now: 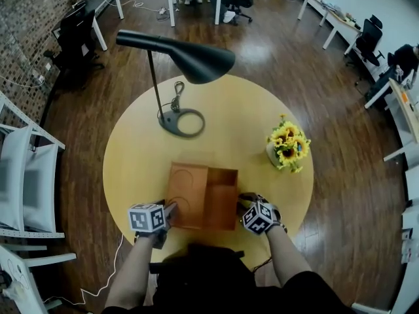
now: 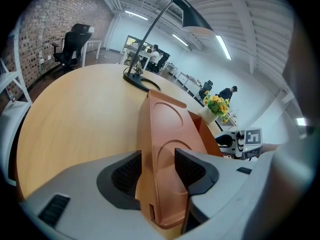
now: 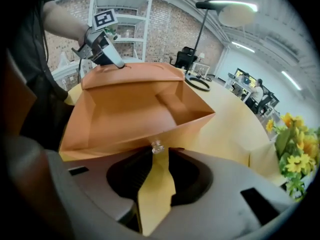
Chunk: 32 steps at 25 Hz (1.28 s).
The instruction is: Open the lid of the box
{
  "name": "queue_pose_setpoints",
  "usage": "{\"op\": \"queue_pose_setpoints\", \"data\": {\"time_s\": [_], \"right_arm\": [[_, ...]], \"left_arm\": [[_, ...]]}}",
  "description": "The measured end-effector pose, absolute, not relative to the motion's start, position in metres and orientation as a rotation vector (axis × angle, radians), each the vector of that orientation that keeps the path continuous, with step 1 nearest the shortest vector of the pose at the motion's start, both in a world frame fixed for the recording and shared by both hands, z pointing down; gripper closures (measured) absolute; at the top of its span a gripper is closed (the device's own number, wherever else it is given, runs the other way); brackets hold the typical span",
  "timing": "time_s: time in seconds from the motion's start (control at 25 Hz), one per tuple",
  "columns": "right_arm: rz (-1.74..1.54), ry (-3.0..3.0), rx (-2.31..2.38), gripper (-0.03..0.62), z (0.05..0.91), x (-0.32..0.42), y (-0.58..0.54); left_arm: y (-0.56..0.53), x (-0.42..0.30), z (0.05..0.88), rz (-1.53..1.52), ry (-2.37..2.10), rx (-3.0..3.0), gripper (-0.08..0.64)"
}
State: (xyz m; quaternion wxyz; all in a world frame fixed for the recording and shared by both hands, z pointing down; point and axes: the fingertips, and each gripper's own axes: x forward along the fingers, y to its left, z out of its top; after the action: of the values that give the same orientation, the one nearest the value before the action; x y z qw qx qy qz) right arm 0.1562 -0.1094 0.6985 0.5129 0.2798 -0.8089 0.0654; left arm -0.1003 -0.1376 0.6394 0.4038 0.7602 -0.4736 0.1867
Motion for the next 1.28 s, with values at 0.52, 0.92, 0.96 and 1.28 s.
{"op": "queue_pose_setpoints", "data": {"time_s": [0.52,0.92,0.96,1.28], "right_arm": [[0.280,-2.114,1.205,0.482,0.606,0.184,-0.105],[0.412,-2.455,1.571,0.483,0.490,0.176,-0.075],[0.447,-2.490,1.621,0.483,0.482,0.177,-0.070],[0.403,-2.545,1.827,0.570,0.443,0.185,-0.048]], "left_arm": [[-0.148,-0.102,0.589,0.225,-1.280,2.115,0.387],[-0.119,-0.127,0.488,-0.120,-1.448,2.317,0.416],[-0.112,-0.130,0.479,-0.151,-1.465,2.338,0.430],[-0.068,-0.139,0.440,-0.273,-1.547,2.434,0.503]]}}
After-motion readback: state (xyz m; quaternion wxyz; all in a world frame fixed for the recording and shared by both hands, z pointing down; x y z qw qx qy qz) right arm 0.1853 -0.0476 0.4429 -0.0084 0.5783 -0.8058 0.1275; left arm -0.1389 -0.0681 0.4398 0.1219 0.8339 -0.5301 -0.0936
